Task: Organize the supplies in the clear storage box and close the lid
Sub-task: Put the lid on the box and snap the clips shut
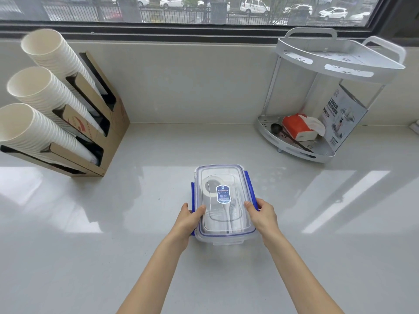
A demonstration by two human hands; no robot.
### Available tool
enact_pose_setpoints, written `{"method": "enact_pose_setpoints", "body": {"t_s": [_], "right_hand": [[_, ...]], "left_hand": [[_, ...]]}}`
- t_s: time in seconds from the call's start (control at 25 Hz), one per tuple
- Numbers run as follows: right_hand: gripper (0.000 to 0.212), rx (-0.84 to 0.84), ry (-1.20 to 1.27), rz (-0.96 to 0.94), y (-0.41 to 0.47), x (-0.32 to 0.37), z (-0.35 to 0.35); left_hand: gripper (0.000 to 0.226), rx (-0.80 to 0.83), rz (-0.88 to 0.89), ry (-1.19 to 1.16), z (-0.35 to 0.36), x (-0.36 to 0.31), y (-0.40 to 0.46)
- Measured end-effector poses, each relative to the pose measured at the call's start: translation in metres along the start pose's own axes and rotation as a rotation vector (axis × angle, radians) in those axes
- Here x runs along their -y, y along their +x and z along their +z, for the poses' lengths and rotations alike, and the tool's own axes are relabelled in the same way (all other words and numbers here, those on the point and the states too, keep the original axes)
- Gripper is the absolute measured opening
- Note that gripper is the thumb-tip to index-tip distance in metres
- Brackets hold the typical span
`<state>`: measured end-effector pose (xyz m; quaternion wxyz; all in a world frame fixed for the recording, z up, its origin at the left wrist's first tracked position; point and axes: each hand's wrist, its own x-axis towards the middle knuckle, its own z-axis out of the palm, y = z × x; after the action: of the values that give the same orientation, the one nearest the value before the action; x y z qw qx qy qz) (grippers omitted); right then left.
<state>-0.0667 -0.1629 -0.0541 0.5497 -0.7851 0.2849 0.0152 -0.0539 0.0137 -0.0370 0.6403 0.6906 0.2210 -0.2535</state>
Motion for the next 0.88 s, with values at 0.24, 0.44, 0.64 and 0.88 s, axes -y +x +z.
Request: {"method": "enact_pose_setpoints", "body": {"t_s": [0.24,0.44,0.64,0.88], "right_hand": [[0.03,-0.092,-0.246,-0.125,-0.005,0.003,0.005],[0.028,-0.074,-0.25,-0.126,-0.006,0.005,0.001],[0.028,-0.061,-0.262,-0.116,-0.007,0.006,0.0],[0.029,-0.064,-0.266,-0.106,-0.009,0.006,0.002]], "left_hand": [[0.06,-0.025,0.054,0.103,-0.001,0.0,0.0],[0.066,-0.163,0.158,0.281,0.002,0.002,0.002],[0.046,-0.275,0.298,0.402,0.009,0.006,-0.004],[0.047,-0.294,0.285,0.365,0.013,0.007,-0.001]]}}
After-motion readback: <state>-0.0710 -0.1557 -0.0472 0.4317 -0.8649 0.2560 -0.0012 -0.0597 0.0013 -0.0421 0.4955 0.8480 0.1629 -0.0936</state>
